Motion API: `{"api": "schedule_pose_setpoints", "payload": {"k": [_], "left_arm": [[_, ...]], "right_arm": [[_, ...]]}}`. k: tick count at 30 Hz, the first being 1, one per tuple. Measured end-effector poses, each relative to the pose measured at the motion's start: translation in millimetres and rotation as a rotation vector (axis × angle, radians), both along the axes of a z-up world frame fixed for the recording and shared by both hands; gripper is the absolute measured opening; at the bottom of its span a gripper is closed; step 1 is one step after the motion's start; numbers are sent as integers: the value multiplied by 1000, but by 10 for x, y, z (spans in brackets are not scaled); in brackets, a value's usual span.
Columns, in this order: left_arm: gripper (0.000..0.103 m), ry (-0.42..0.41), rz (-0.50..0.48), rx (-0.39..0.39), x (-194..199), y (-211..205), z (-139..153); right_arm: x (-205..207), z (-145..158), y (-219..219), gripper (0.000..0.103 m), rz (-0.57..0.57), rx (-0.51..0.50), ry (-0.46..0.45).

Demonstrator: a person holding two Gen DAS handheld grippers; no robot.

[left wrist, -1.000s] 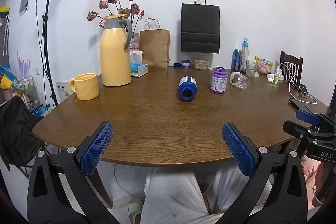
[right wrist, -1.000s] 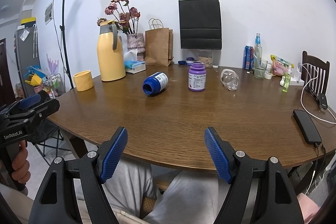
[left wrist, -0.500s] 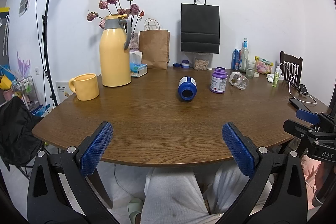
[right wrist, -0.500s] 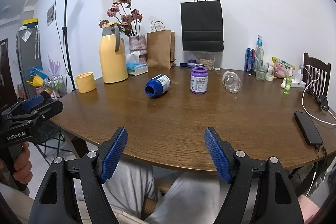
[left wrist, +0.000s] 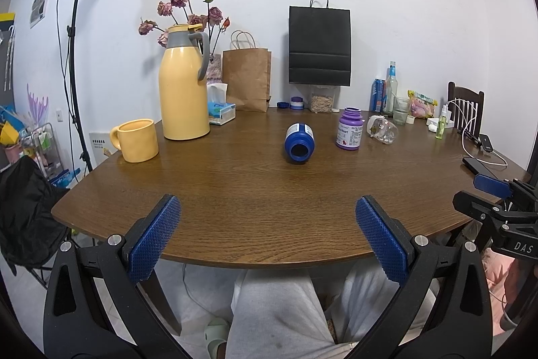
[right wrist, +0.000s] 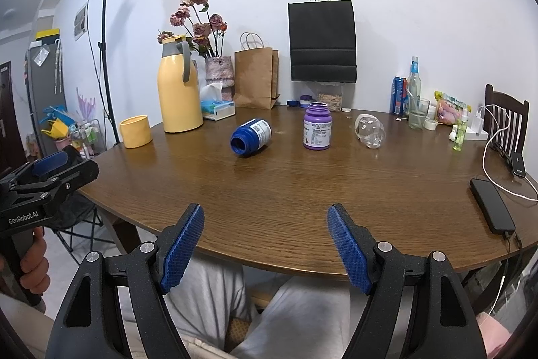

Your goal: Flip cup upright

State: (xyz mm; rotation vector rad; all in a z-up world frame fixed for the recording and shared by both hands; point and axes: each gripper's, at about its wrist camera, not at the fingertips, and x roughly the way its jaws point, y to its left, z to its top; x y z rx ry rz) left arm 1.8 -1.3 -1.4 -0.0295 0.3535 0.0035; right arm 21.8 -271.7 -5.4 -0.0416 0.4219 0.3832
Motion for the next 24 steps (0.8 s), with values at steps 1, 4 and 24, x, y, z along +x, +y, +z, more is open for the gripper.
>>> {"api": "schedule_pose_setpoints", "payload": {"k": [1,4,24], "left_arm": [[103,0,0,-1,-2,-1,0],[103,-1,0,0,-3,-2,-1],[103,-8,1,3,29,25,-12]], "right_arm": [[3,0,3,80,0,0,1],[-1,2,0,80,-1,0,0],[58,-4,27,80,-11,-7,5]]}}
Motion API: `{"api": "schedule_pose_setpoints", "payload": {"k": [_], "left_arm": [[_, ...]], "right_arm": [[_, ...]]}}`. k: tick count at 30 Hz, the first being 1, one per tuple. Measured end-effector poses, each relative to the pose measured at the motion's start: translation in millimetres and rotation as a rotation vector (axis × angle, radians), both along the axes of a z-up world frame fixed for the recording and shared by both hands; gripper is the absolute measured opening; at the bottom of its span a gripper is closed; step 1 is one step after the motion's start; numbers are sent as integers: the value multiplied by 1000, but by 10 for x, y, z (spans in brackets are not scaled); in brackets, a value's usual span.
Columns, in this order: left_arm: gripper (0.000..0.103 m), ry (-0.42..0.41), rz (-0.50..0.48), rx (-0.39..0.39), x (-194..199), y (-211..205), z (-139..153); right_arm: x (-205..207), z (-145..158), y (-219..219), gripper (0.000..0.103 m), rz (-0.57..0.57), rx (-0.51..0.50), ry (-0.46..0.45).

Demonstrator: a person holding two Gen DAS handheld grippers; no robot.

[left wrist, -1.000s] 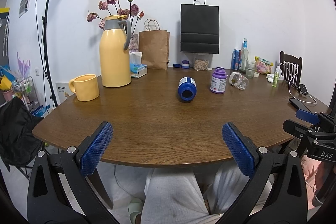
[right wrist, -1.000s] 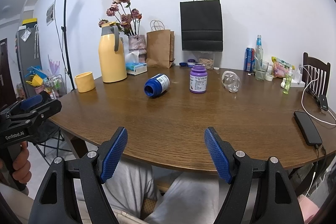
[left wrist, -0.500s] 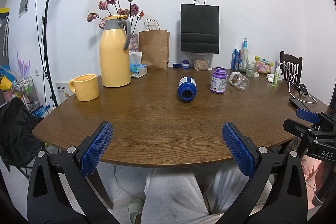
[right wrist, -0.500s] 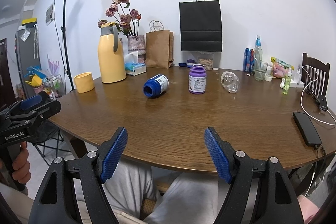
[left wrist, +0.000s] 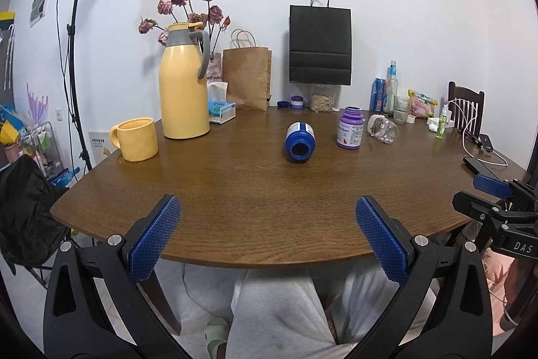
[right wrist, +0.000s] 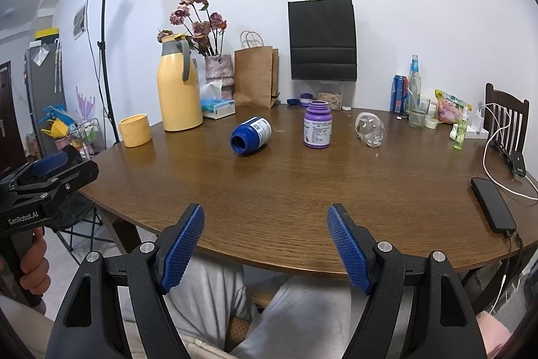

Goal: Flip cup upright
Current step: 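Reach the right gripper to the lying blue bottle and close on it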

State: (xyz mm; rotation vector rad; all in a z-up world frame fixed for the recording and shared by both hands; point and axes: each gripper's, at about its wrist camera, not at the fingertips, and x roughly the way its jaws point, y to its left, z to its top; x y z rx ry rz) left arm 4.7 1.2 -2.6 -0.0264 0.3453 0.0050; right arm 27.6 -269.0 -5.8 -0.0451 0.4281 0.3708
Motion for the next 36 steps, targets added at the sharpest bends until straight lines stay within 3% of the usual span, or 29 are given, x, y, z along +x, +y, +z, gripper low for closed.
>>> {"api": "schedule_pose_setpoints", "payload": {"k": [3,9,14,17,22,28,34,36], "left_arm": [[103,-6,55,5,169,103,-12],[103,18,97,-65,569,389,49],[103,62,112,-45,976,466,18],[103,101,70,-95,1301,553,-14],[103,236,23,-155,1895,639,-58],[103,298,27,-82,2427,584,-100],[103,329,37,-105,2782,663,-135],[103,341,46,-119,2856,699,-168]], "right_arm": [[148,-11,61,80,0,2,14],[646,52,261,80,-7,26,27],[1213,62,587,80,46,17,99],[1648,42,851,80,85,25,149],[2367,-100,1221,80,96,37,268],[2964,-348,1542,80,70,31,359],[3273,-505,1726,80,57,-25,417],[3317,-557,1726,72,117,-13,449]]}}
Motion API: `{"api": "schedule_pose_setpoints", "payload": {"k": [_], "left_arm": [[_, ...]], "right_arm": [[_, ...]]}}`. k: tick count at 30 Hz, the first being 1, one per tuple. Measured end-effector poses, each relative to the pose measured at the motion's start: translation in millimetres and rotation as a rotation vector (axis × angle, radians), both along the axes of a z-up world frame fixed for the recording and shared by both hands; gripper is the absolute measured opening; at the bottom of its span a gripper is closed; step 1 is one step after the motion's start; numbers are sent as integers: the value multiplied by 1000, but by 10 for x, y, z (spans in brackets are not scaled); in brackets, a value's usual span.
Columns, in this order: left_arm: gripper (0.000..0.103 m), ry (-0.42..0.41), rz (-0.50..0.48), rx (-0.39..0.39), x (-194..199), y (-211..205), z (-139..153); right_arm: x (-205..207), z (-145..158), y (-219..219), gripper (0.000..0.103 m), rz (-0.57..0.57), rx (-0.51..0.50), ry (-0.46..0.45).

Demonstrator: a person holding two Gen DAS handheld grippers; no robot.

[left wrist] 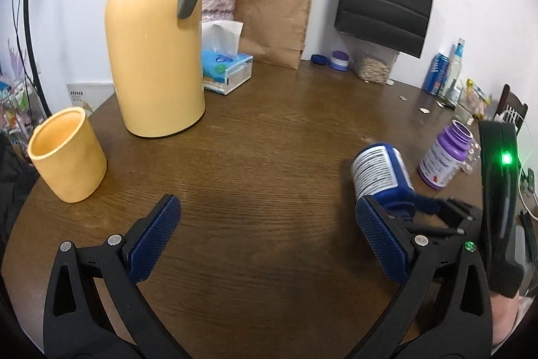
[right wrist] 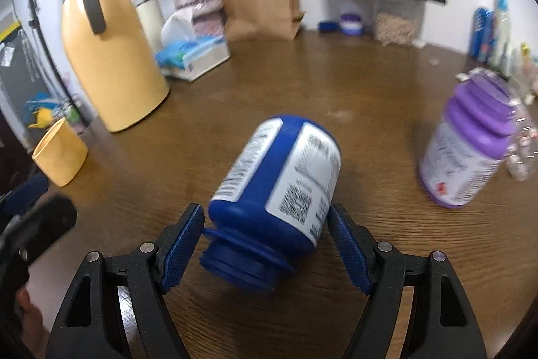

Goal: Flip cup upright
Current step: 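Reach the right gripper to the lying blue bottle and close on it, then lift the blue bottle with the right gripper while the left gripper approaches it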

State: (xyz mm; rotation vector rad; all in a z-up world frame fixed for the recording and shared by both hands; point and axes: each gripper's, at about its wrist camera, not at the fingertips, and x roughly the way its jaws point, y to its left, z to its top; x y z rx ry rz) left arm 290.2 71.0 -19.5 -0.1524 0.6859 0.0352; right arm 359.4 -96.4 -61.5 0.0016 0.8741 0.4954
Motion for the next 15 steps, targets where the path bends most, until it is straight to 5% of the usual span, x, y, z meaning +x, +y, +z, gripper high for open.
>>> {"api": "schedule_pose_setpoints", "payload": {"k": [11,15], "left_arm": [[101,49,-103,-68,110,-263,-78],[74,80,-141,-71,138,-470,-132]], "right_arm": [[-736,-16,-188,67,303,-10,4],[-997,-32,-323,68,375,-11,-16]]}}
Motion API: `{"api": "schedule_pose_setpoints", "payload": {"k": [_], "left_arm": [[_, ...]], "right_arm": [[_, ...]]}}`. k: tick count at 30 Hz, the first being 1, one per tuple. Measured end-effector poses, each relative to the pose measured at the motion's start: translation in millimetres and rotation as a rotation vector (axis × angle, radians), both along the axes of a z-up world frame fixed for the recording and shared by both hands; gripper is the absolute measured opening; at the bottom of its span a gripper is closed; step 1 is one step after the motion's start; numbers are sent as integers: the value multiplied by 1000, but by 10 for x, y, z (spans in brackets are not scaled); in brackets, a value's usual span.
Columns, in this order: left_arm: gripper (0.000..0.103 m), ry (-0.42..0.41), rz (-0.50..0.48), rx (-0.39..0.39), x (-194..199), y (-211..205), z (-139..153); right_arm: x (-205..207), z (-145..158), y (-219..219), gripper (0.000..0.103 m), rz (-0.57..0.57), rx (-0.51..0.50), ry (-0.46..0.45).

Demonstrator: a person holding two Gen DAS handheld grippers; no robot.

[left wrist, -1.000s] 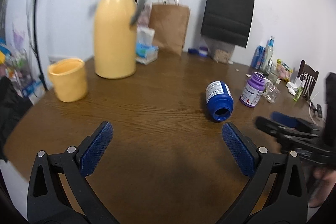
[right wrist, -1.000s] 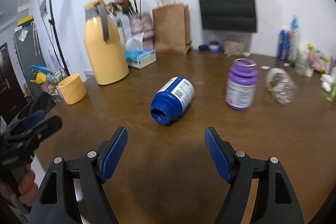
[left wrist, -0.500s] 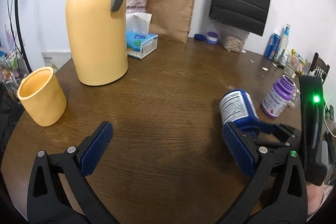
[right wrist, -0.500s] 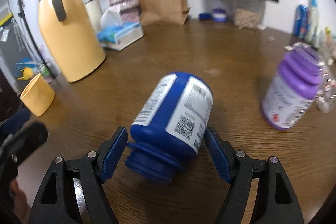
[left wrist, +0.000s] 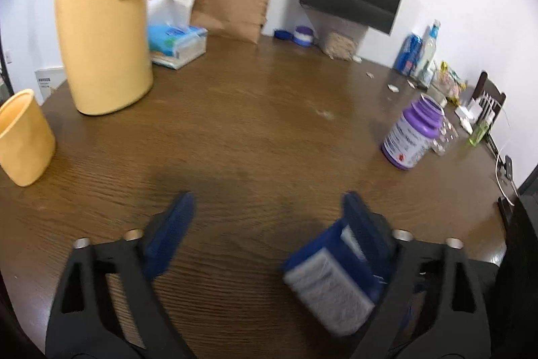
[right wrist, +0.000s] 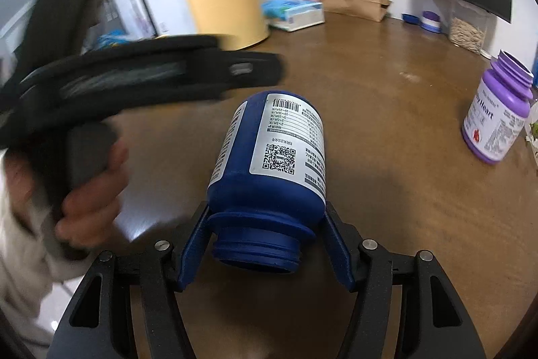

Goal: Flip cup upright
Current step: 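Lift the blue bottle with the right gripper while the left gripper approaches it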

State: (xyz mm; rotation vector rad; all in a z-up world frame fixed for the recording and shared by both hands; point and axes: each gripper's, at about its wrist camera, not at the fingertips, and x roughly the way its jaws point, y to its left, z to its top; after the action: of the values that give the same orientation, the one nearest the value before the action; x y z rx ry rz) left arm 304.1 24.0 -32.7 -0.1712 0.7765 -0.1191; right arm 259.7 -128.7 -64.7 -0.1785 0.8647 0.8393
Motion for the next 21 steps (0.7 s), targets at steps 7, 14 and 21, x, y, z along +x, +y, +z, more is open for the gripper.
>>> {"api": "schedule_pose_setpoints", "payload": {"k": [7,14,21], "left_arm": [[46,72,25,21,80,-166,-105],[46,62,11,66,-104,-277,-90],[67,-9,-83,45,27,-510,188]], "right_arm": [[-71,81,-266,69,-71,-57,-73],[185,65,-583,68,-163,11,-35],[55,91,-435,68,-23,19,-63]]}}
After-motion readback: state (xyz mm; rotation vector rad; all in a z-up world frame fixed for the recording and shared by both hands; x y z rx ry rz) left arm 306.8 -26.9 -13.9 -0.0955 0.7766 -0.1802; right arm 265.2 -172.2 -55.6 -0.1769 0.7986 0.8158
